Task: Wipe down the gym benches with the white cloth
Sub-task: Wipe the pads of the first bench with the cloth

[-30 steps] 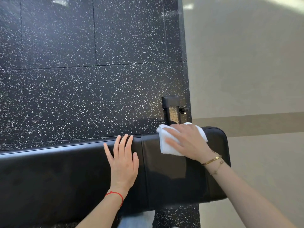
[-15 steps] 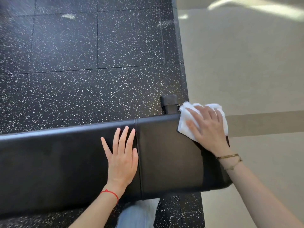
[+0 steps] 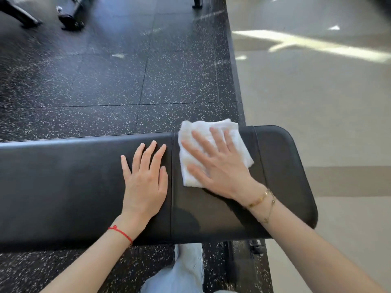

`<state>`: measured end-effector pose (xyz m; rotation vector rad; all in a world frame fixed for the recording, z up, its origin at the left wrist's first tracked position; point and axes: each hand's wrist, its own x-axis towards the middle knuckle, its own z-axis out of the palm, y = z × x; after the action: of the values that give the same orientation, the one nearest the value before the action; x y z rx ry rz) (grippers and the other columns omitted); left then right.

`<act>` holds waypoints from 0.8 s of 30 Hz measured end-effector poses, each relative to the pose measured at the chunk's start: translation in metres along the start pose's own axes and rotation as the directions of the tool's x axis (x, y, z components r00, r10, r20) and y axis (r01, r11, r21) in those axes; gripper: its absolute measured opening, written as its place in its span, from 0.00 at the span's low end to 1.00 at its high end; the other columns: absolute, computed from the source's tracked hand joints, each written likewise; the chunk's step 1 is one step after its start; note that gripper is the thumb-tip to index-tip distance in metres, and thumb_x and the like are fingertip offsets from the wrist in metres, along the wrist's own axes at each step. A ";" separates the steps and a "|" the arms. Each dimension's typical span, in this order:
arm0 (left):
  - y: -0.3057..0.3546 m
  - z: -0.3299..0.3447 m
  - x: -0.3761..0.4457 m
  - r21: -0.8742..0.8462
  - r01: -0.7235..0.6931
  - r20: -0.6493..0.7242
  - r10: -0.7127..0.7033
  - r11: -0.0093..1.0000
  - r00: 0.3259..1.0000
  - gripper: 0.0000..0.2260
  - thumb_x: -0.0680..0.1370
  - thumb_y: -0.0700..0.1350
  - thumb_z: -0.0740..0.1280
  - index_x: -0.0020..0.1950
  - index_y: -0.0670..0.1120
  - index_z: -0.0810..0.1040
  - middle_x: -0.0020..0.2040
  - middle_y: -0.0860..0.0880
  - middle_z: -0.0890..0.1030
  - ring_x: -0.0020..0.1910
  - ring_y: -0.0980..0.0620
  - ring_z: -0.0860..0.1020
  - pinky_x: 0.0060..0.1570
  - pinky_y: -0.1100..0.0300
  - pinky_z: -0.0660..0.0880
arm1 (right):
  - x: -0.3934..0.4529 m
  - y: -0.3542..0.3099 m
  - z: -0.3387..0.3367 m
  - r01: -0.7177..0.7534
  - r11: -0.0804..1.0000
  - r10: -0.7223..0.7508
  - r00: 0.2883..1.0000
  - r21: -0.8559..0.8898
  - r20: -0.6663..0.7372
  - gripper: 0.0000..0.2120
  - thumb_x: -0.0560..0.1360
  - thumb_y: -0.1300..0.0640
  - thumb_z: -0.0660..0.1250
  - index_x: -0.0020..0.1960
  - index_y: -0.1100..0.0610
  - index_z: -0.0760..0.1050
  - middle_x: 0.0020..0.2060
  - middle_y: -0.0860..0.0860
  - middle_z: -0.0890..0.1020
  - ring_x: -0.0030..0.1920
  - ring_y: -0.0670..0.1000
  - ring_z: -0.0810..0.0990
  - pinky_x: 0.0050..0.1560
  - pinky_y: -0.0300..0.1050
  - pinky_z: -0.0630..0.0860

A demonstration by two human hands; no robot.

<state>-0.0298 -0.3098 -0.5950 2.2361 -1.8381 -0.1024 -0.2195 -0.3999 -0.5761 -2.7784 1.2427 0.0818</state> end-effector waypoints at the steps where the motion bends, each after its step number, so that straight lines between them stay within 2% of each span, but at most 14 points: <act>1: -0.001 0.001 0.000 -0.007 0.000 -0.010 0.000 1.000 1.000 0.24 0.80 0.50 0.50 0.75 0.50 0.67 0.76 0.49 0.67 0.77 0.46 0.60 0.75 0.33 0.51 | -0.015 -0.003 0.002 0.040 0.999 -0.040 0.999 0.003 -0.008 0.30 0.79 0.36 0.40 0.80 0.40 0.44 0.81 0.46 0.49 0.79 0.64 0.45 0.76 0.64 0.39; 4: -0.005 0.003 0.000 -0.024 -0.019 -0.038 0.018 1.000 0.999 0.26 0.79 0.52 0.47 0.76 0.51 0.66 0.76 0.50 0.66 0.78 0.47 0.59 0.75 0.34 0.50 | -0.061 0.008 0.010 0.126 0.990 -0.124 0.992 0.063 -0.029 0.30 0.79 0.34 0.41 0.79 0.38 0.44 0.81 0.45 0.49 0.79 0.62 0.43 0.76 0.65 0.40; 8: -0.012 0.008 -0.002 -0.046 -0.037 -0.069 0.033 0.998 0.997 0.24 0.80 0.51 0.50 0.77 0.53 0.65 0.78 0.51 0.64 0.79 0.49 0.57 0.76 0.36 0.48 | -0.066 0.047 0.007 -0.019 0.999 0.021 0.999 0.051 -0.040 0.35 0.74 0.27 0.45 0.78 0.35 0.44 0.80 0.42 0.49 0.80 0.56 0.45 0.76 0.63 0.41; 11: -0.014 0.010 -0.001 -0.053 -0.031 -0.079 0.027 0.998 0.997 0.22 0.83 0.48 0.55 0.77 0.54 0.64 0.79 0.52 0.63 0.79 0.49 0.56 0.77 0.38 0.48 | -0.039 0.058 -0.003 -0.112 0.989 0.119 0.990 0.092 -0.072 0.32 0.76 0.30 0.53 0.77 0.35 0.48 0.78 0.44 0.52 0.78 0.56 0.48 0.75 0.65 0.42; 13: -0.014 0.010 -0.001 -0.069 -0.021 -0.075 0.016 0.997 0.997 0.22 0.83 0.48 0.56 0.78 0.54 0.63 0.79 0.52 0.62 0.79 0.50 0.55 0.77 0.39 0.47 | -0.035 0.050 -0.001 -0.116 0.990 0.124 0.988 0.084 -0.091 0.30 0.78 0.33 0.53 0.78 0.37 0.50 0.78 0.46 0.53 0.78 0.58 0.50 0.75 0.66 0.43; 16: -0.015 0.007 -0.009 -0.099 0.002 -0.061 -0.008 0.995 0.998 0.21 0.83 0.48 0.57 0.77 0.53 0.65 0.79 0.51 0.63 0.79 0.48 0.56 0.77 0.39 0.48 | -0.057 0.027 0.010 -0.077 0.996 0.081 0.993 0.053 -0.090 0.30 0.78 0.32 0.48 0.78 0.36 0.49 0.80 0.47 0.51 0.79 0.59 0.47 0.76 0.64 0.41; 19: -0.014 0.003 -0.034 -0.106 0.013 -0.096 -0.023 0.994 0.995 0.20 0.83 0.49 0.58 0.75 0.52 0.68 0.77 0.50 0.66 0.78 0.47 0.59 0.76 0.39 0.51 | -0.104 0.005 0.018 0.028 0.999 -0.023 0.993 0.044 -0.113 0.32 0.76 0.29 0.44 0.78 0.36 0.48 0.80 0.47 0.53 0.79 0.59 0.48 0.77 0.61 0.41; 21: -0.015 0.001 -0.051 -0.121 -0.003 -0.162 -0.017 0.993 0.987 0.18 0.82 0.48 0.60 0.72 0.50 0.72 0.74 0.48 0.71 0.76 0.46 0.64 0.75 0.39 0.55 | -0.135 0.006 0.025 0.072 0.997 -0.077 0.981 -0.033 -0.176 0.33 0.76 0.28 0.44 0.79 0.38 0.52 0.79 0.48 0.57 0.78 0.60 0.53 0.76 0.62 0.48; 24: -0.021 0.001 -0.069 -0.107 -0.031 -0.250 0.003 0.994 0.968 0.16 0.81 0.47 0.61 0.68 0.50 0.76 0.70 0.49 0.75 0.72 0.47 0.69 0.74 0.39 0.58 | -0.171 0.031 0.035 0.087 0.982 -0.133 0.949 -0.168 -0.287 0.33 0.78 0.30 0.52 0.79 0.45 0.59 0.76 0.51 0.65 0.73 0.61 0.64 0.73 0.63 0.57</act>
<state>-0.0239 -0.2385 -0.6075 2.0526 -1.6756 0.0761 -0.3564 -0.2898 -0.5983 -3.0763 1.1791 -0.2713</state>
